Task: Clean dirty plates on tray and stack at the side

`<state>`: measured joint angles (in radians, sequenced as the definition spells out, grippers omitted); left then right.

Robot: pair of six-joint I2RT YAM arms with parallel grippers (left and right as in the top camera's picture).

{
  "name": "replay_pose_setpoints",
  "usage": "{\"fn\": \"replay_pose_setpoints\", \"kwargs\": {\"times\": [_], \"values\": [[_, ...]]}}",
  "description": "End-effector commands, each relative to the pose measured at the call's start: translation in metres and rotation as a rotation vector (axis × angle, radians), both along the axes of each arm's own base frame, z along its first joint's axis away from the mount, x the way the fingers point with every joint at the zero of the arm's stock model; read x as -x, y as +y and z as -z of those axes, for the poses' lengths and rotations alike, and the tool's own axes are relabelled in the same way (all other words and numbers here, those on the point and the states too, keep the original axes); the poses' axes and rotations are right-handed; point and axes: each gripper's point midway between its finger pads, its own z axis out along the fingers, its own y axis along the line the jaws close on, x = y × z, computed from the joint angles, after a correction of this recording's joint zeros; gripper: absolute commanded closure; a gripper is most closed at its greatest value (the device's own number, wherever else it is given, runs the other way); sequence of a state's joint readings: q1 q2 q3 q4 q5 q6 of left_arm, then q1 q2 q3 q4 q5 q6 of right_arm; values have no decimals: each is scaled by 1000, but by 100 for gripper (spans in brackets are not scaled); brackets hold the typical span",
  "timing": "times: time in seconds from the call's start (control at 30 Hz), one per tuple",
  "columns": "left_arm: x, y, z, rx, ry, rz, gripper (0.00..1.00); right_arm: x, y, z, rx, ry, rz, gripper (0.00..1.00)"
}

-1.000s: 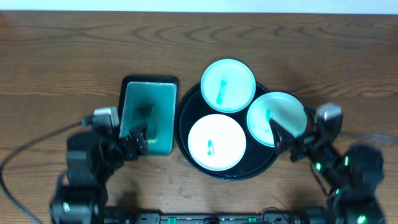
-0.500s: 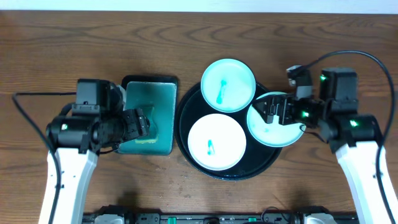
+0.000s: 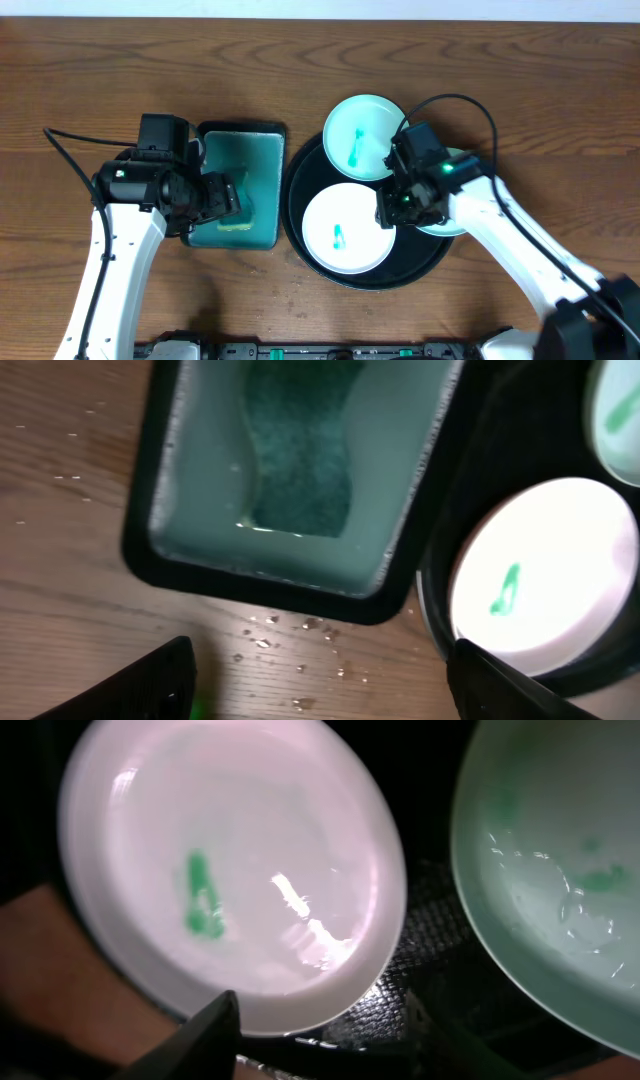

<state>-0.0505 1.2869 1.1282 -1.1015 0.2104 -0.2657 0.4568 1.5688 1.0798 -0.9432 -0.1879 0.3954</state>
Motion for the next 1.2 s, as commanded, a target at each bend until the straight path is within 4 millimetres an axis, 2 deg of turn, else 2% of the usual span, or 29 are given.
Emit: {"fn": "replay_pose_setpoints", "kwargs": {"times": [0.0, 0.07, 0.1, 0.23, 0.27, 0.37, 0.43, 0.57, 0.77, 0.87, 1.0, 1.1, 1.17], "values": [[-4, 10, -1, -59, -16, -14, 19, 3, -14, 24, 95, 55, 100, 57], [-4, 10, 1, -60, -15, -14, 20, 5, -15, 36, 112, 85, 100, 69], [-4, 10, 2, -60, -14, -14, 20, 6, -16, 41, 119, 98, 99, 71], [-5, 10, 5, -59, -20, -14, 20, 6, -16, 53, 133, 120, 100, 70], [-6, 10, 5, -59, -25, -14, 20, 6, -18, 57, 145, 119, 112, 67], [-8, 9, 6, -58, -29, -14, 20, 6, -28, 71, 200, 122, 160, 69], [-7, 9, 6, -58, -28, -14, 21, 6, -26, 79, 187, 129, 155, 76], [-8, 9, 6, -58, -31, -14, 21, -2, -17, 83, 144, 100, 108, 99], [-15, 9, 11, -56, -42, -14, 21, -14, -12, 82, 119, 52, 106, 99], [-18, 5, 24, -40, -21, -21, 22, -17, -11, 82, 118, 39, 107, 99], [-24, -7, 53, -15, 26, 13, 27, -18, -13, 82, 132, 29, 100, 99], [-34, -7, 75, -40, 61, 17, 32, -18, -14, 82, 134, 26, 78, 99], [-41, -7, 91, -42, 84, 16, 39, -17, -14, 83, 137, 27, 71, 99]]}}
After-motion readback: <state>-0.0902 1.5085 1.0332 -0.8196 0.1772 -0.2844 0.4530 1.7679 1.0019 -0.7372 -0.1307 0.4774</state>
